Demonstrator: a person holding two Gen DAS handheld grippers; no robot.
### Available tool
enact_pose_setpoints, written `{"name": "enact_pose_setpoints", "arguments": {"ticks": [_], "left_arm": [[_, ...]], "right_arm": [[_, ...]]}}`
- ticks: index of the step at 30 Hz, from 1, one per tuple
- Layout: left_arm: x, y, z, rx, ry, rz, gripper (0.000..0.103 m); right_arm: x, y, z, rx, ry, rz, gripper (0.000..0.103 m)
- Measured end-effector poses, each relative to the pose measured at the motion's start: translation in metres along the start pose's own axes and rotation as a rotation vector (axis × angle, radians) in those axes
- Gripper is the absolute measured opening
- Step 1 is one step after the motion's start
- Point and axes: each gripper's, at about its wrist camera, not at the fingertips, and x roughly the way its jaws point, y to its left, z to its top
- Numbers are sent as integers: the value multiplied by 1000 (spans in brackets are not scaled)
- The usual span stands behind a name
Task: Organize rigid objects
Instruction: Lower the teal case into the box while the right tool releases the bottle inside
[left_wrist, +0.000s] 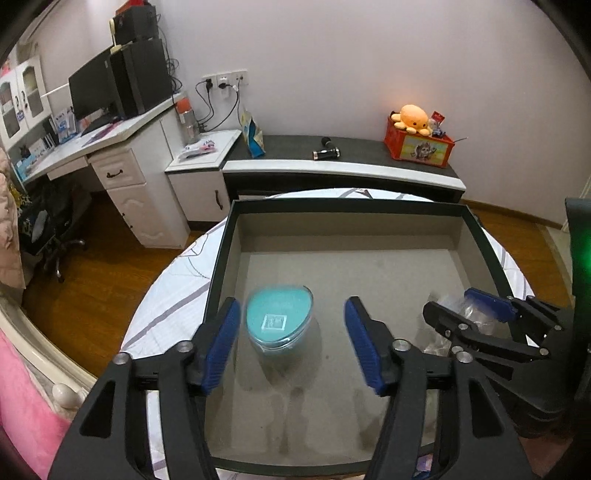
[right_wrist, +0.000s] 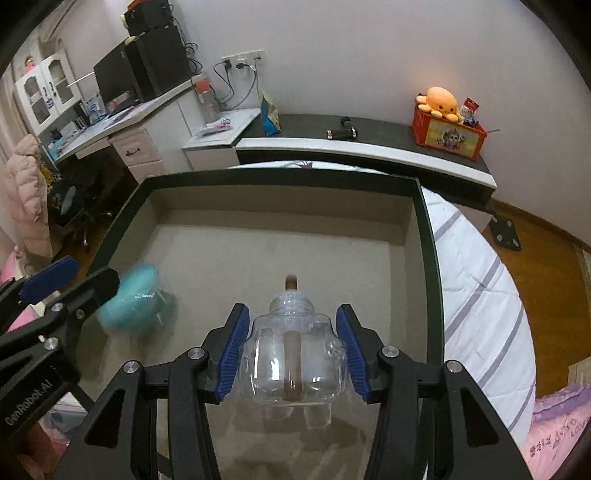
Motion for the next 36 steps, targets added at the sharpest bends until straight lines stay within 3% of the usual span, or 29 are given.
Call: {"name": "enact_pose_setpoints", "arguments": {"ticks": [2, 3, 6, 10, 13, 17, 21, 24, 36], "left_arm": [[-6, -1, 0, 7, -21, 7, 84], [-13, 0, -1, 9, -45, 27, 91], [-31, 1, -2, 18, -111, 58, 102], [-62, -1, -6, 47, -200, 113, 103], [-88, 2, -14, 39, -270, 111, 103], [-115, 8, -27, 16, -309, 127, 103], [-137, 14, -43, 3, -305, 124, 103], [-155, 17, -57, 1, -313, 158, 103], [-189, 45, -117, -54, -251, 150, 103]], "right_arm": [[-5, -1, -1, 16, -11, -3, 75], [-10, -2, -3, 25, -29, -7, 80], [-23, -3, -3, 31, -57, -15, 82], [-53, -2, -10, 39, -129, -36, 87], [-78, -1, -20, 54, -180, -34, 89], [-108, 3, -38, 98, -226, -5, 100], [-139, 6, -61, 160, -296, 54, 103], [-155, 10, -78, 166, -334, 45, 103], [-199, 37, -148, 135, -383, -11, 103]]}}
